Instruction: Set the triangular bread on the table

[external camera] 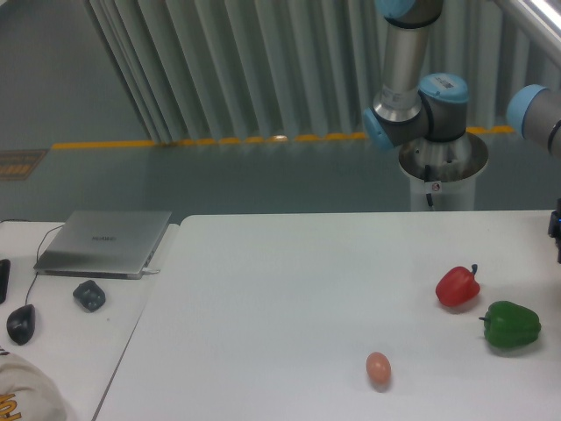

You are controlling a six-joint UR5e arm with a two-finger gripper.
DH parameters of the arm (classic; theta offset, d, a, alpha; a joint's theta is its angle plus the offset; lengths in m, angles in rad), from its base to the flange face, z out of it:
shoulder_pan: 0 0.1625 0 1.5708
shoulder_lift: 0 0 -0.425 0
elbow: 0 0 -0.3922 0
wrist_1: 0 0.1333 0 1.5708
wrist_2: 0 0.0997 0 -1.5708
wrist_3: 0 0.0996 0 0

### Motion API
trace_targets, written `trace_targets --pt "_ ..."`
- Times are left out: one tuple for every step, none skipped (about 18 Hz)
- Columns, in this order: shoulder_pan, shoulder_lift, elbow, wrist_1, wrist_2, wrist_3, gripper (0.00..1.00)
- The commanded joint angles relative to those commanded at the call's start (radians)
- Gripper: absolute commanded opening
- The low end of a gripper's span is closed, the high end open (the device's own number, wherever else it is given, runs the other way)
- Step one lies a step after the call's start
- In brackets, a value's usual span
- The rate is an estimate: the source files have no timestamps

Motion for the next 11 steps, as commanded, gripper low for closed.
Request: trace_targets --pt "0.023 0.003 -0.014 0.000 -0.003 0.000 1.00" --pt "0.049 0.011 -0.029 0.000 -0.009 0.002 1.00" --pt "0.075 0.018 -0.044 0.000 -0.037 0.006 1.00" --pt "0.103 0.020 -0.055 0.001 -0.067 0.008 1.00" --pt "0.126 0.020 -0.064 0.002 -0.092 0.015 1.00" --pt "0.150 0.021 -0.069 0.002 -0.110 0.032 1.00" --pt "0.172 0.021 -0.071 0.000 -0.127 0.055 1.00" --pt "0.193 0.021 -0.072 -0.002 -0.133 0.073 1.00" --pt "0.209 0.021 -0.072 -0.008 -0.133 0.086 1.00" --pt "0.224 0.023 -0.074 -0.011 -0.132 0.098 1.00" --pt "0.239 0.025 -0.072 -0.015 -0.133 0.115 1.00"
